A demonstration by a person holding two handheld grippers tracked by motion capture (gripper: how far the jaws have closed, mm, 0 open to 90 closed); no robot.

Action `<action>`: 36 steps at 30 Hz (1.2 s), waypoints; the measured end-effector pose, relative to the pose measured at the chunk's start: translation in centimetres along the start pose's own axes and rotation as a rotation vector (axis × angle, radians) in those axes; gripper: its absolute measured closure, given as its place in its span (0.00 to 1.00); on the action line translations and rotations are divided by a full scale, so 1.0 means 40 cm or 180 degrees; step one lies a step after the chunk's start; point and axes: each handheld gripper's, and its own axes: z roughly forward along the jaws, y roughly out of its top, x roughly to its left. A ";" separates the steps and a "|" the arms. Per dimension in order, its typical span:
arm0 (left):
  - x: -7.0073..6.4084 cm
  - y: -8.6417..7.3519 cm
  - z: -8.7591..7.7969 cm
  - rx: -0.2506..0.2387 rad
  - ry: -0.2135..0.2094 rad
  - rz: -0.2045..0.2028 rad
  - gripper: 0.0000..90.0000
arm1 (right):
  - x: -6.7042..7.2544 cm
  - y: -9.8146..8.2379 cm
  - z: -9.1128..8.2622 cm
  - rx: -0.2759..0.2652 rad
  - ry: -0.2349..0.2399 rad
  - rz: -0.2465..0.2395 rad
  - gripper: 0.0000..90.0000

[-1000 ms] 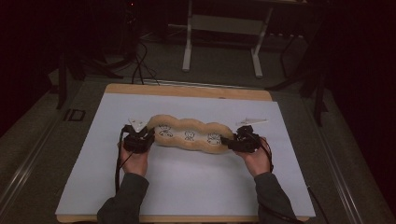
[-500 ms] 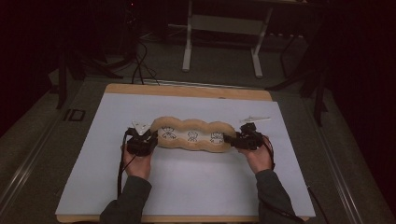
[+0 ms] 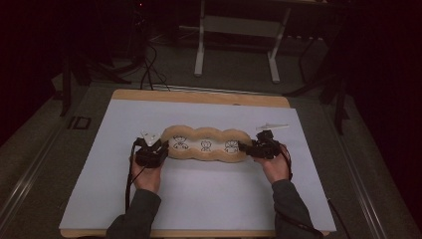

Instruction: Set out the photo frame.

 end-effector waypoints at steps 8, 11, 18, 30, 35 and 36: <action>-0.002 -0.012 0.007 0.0057 -0.0008 -0.0015 0.81 | -0.006 -0.010 0.012 0.0048 -0.0003 0.0008 0.60; -0.003 -0.015 0.007 0.0050 -0.0004 -0.0017 0.81 | -0.011 -0.018 0.018 0.0050 0.0022 0.0038 0.60; -0.002 -0.023 0.004 0.0080 -0.0043 -0.0041 0.81 | -0.013 -0.016 0.015 0.0055 0.0030 0.0033 0.60; -0.014 -0.031 -0.003 0.0080 -0.0105 -0.0066 0.81 | -0.024 -0.022 0.004 0.0042 0.0034 0.0071 0.59; -0.015 -0.031 -0.005 0.0094 -0.0125 -0.0060 0.81 | -0.028 -0.023 0.001 0.0051 0.0047 0.0090 0.59; -0.014 -0.031 -0.004 0.0089 -0.0135 -0.0055 0.81 | -0.028 -0.023 0.001 0.0048 0.0051 0.0093 0.59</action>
